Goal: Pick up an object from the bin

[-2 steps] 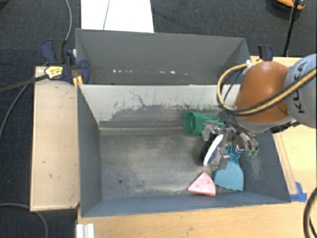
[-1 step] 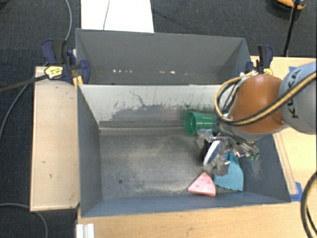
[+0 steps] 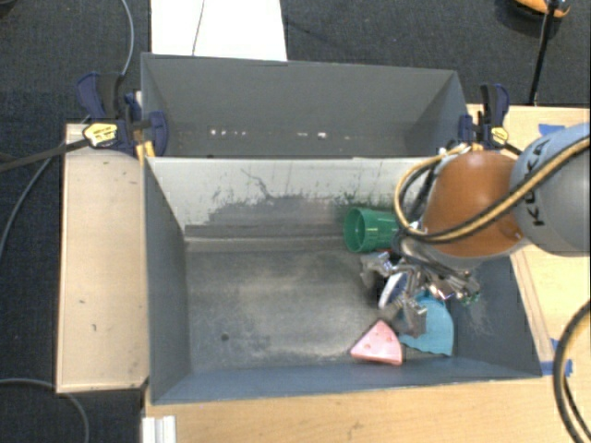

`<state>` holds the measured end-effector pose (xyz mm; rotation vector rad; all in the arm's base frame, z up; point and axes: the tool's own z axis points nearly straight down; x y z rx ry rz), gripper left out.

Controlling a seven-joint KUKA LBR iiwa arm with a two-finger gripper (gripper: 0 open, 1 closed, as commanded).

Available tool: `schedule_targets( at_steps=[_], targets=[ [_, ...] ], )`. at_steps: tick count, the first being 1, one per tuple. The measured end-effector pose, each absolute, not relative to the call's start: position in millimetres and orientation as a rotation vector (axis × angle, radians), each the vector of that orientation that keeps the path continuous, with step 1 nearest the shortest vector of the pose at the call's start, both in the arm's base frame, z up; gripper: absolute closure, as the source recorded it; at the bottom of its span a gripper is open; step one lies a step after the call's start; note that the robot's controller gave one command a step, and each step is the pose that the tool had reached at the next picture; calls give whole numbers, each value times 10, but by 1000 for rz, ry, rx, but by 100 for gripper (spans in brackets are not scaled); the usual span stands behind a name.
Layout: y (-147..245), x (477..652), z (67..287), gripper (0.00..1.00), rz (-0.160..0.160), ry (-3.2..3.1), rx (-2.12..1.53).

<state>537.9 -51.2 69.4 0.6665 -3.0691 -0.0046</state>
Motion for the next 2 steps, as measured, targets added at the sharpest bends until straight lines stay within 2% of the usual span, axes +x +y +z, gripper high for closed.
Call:
schedule_targets(
  at_steps=[1, 2],
  targets=[
    [-587, 5745, 713, 100, -21, -2798, 1419],
    [-589, 5748, 714, 100, -20, -2801, 1413]
  ],
)
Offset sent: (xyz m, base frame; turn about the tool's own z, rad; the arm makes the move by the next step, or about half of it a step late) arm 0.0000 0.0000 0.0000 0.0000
